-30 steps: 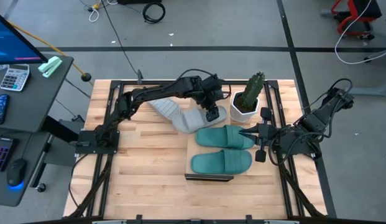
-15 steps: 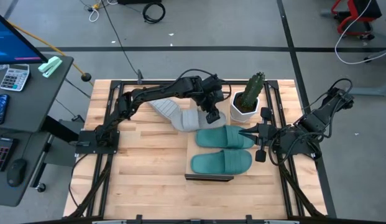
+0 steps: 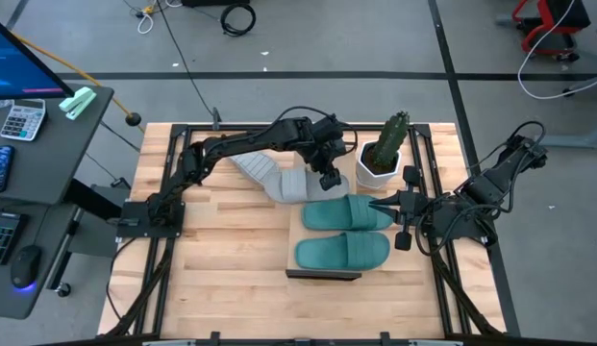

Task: Pick and place slides into the shelf
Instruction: Put the bottom gray slide on the shelf

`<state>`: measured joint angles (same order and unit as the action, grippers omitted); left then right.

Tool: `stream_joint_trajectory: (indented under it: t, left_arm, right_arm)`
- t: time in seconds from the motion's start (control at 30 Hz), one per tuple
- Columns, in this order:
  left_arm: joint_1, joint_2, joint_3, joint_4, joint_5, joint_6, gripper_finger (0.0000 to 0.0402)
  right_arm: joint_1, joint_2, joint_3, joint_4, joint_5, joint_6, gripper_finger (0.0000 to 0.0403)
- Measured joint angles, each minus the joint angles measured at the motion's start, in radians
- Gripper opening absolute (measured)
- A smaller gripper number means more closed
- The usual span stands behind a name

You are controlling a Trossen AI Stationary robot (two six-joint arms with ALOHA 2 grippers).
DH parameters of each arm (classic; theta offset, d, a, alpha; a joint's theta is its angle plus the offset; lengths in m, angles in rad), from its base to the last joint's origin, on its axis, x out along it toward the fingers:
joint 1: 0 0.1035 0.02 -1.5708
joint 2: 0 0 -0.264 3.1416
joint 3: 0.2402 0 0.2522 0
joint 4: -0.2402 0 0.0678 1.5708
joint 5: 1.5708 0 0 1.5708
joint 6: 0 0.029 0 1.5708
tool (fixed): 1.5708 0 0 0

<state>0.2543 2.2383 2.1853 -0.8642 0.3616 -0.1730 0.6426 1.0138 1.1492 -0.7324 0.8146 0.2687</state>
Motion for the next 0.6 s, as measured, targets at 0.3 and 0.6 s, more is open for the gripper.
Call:
stream_joint_trajectory:
  t: [0.3, 0.6]
  left_arm:
    - [-0.003, -0.001, 0.0, 0.0, 0.003, -0.045, 0.0213]
    - [-0.003, -0.002, 0.057, -0.001, 0.009, -0.051, 0.0211]
  right_arm:
    - [0.0, 0.0, 0.0, 0.0, 0.0, -0.001, 0.003]
    - [0.0, 0.0, 0.0, -0.001, 0.0, -0.001, 0.003]
